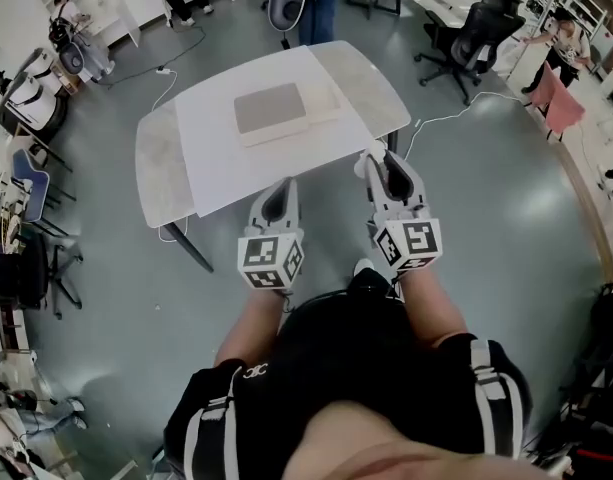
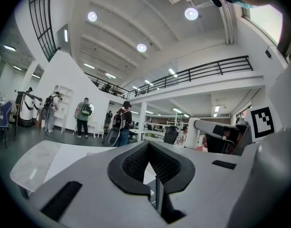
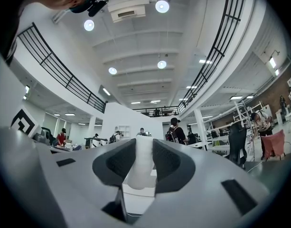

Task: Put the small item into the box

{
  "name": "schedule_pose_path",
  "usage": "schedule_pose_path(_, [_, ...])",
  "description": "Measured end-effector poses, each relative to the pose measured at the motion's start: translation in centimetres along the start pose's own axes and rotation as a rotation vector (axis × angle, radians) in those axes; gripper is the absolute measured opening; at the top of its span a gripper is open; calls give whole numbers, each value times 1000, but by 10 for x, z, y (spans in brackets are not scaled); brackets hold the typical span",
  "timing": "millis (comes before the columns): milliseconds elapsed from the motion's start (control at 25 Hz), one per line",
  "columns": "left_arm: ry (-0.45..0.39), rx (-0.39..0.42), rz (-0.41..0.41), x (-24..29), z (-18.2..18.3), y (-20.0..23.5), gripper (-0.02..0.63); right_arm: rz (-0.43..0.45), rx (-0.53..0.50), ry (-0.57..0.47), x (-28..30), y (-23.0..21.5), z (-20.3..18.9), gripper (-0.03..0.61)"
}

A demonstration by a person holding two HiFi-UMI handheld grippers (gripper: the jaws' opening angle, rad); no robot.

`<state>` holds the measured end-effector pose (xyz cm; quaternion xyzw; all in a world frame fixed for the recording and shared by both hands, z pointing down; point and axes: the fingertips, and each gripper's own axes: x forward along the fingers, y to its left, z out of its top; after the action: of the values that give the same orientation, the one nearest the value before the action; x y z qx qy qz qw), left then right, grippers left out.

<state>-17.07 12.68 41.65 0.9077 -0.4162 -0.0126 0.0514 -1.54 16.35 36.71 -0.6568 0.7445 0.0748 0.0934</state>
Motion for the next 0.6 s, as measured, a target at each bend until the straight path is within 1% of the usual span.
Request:
schedule_pose_path(280, [-6,16,1,25,2,18,5,-14,7,-13,34,-14,-9,104])
schedule_pose_path(600, [-15,25,40,93,2,50,5,16,0,-15,102,-50,-32,104])
